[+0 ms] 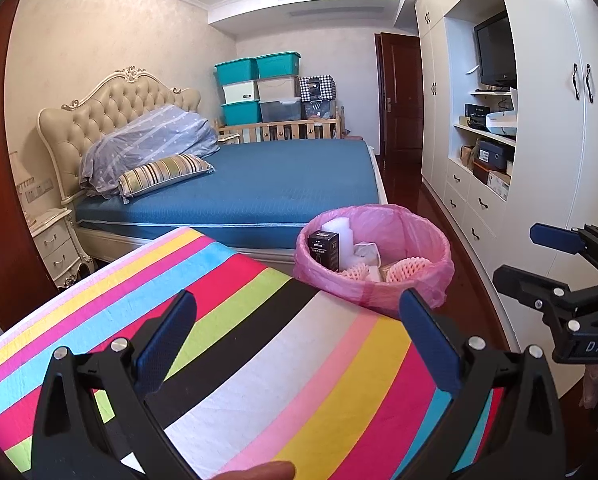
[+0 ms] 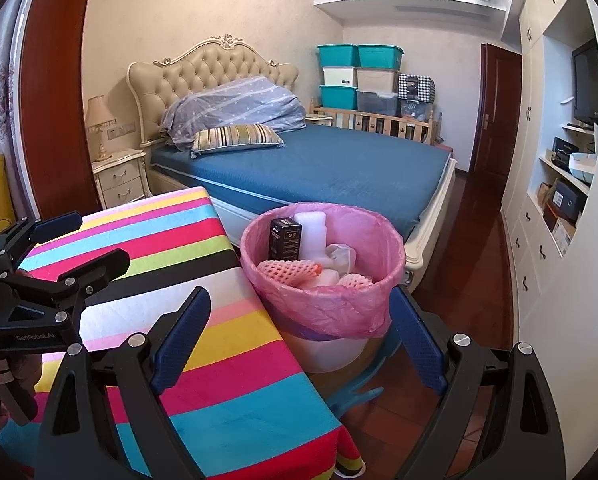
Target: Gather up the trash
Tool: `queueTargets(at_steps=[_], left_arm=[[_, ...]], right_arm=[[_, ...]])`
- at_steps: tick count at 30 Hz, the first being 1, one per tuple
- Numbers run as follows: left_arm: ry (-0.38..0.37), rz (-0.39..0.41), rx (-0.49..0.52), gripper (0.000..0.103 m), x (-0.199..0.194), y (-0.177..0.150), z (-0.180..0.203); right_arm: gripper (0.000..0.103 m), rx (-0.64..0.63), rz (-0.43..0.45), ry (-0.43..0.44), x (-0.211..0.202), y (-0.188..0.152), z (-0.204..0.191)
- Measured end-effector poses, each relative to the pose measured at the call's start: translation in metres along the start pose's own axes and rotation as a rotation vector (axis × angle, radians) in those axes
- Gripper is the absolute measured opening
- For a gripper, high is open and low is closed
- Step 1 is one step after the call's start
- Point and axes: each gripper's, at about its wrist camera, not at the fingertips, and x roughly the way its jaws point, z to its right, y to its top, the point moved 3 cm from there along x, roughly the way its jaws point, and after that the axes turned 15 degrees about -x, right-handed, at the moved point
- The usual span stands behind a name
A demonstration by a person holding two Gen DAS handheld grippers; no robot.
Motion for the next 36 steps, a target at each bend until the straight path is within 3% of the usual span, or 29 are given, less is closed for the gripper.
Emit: queueTargets(at_steps=[36], left_arm=[[-0.023, -0.019, -0.006, 0.098, 0.0021, -0.0035, -0.0041]], right_arm=[[0.085, 0.026, -0.014, 0.009, 0.0062, -0.0035, 0.0033]])
